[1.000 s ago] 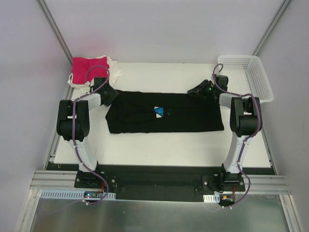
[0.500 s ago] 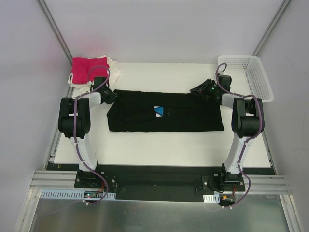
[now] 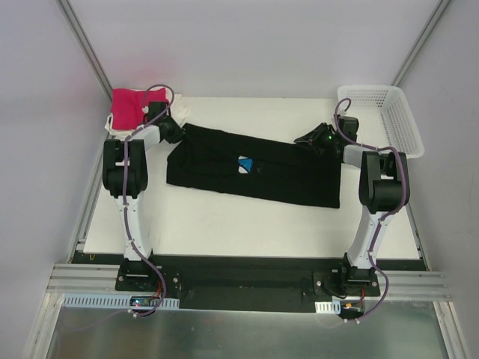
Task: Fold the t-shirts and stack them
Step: Rotate the tshirt 90 degrees
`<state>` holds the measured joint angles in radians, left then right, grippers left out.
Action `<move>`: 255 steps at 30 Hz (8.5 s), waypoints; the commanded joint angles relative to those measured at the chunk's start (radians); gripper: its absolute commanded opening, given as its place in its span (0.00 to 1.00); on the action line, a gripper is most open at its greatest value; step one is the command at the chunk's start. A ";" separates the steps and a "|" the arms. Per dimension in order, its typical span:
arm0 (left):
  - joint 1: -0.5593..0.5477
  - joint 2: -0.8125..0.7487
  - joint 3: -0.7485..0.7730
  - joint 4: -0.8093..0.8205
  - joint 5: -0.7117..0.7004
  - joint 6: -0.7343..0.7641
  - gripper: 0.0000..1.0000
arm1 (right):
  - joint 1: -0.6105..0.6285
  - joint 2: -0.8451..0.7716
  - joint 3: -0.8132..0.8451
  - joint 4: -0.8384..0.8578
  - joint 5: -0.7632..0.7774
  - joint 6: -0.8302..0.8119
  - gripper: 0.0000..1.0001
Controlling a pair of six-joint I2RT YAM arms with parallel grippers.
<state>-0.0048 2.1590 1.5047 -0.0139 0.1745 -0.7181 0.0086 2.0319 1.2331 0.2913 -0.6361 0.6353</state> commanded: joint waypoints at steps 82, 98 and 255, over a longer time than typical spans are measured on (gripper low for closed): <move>0.037 -0.080 0.362 0.221 0.813 0.089 0.99 | -0.048 -0.733 -0.666 -0.485 0.360 -0.322 0.41; 0.042 -0.079 0.359 0.190 0.813 0.121 0.99 | -0.045 -0.699 -0.695 -0.434 0.313 -0.347 0.01; -0.087 0.240 0.557 -0.115 0.226 0.089 0.99 | 0.747 -0.220 0.195 -0.724 0.066 -0.365 0.50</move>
<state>-0.1020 2.4374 2.0453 -0.1406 0.3557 -0.6479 0.9237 1.8297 1.3693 -0.4362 -0.6064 0.2790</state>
